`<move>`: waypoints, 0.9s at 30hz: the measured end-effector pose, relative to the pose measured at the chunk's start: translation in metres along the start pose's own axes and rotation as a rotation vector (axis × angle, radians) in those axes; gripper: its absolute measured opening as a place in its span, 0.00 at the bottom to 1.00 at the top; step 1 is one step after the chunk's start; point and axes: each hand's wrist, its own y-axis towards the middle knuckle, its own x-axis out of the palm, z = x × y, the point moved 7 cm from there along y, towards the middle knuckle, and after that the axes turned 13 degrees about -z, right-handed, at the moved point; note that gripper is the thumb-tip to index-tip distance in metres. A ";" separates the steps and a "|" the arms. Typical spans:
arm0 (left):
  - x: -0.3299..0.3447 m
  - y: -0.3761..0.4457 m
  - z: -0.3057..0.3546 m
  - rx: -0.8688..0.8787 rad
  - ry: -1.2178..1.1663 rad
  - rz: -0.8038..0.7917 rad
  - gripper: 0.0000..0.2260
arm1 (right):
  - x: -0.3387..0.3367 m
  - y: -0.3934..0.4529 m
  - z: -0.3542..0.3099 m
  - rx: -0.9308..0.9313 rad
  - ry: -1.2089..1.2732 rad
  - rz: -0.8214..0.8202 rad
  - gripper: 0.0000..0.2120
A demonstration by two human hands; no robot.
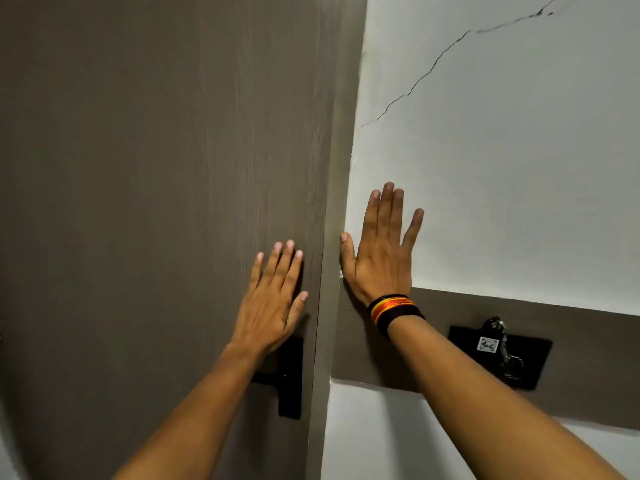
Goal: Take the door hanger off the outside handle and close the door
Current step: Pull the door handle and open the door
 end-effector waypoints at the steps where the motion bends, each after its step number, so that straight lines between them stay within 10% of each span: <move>1: 0.008 -0.005 0.001 0.004 0.008 -0.006 0.31 | -0.001 0.001 0.000 0.021 -0.015 0.010 0.40; 6: 0.077 -0.057 0.011 0.110 -0.047 -0.057 0.28 | 0.001 0.002 -0.001 0.017 -0.045 0.030 0.40; 27: 0.172 -0.123 -0.046 -0.482 -0.320 -0.295 0.30 | 0.004 0.003 0.000 0.022 -0.037 0.089 0.41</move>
